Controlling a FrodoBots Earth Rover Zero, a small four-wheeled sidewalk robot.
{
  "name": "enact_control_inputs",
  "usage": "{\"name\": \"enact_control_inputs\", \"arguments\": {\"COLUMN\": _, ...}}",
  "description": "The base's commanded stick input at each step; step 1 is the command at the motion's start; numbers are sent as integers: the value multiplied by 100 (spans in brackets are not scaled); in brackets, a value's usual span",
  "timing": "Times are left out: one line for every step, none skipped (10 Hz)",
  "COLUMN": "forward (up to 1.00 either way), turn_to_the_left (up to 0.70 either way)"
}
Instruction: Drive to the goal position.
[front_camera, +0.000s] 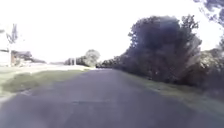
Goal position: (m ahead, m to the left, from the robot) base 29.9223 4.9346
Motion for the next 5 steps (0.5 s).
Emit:
{"name": "enact_control_inputs", "arguments": {"forward": 100, "turn_to_the_left": 0}}
{"name": "enact_control_inputs", "arguments": {"forward": 100, "turn_to_the_left": 0}}
{"name": "enact_control_inputs", "arguments": {"forward": 100, "turn_to_the_left": 0}}
{"name": "enact_control_inputs", "arguments": {"forward": 100, "turn_to_the_left": 0}}
{"name": "enact_control_inputs", "arguments": {"forward": 100, "turn_to_the_left": 0}}
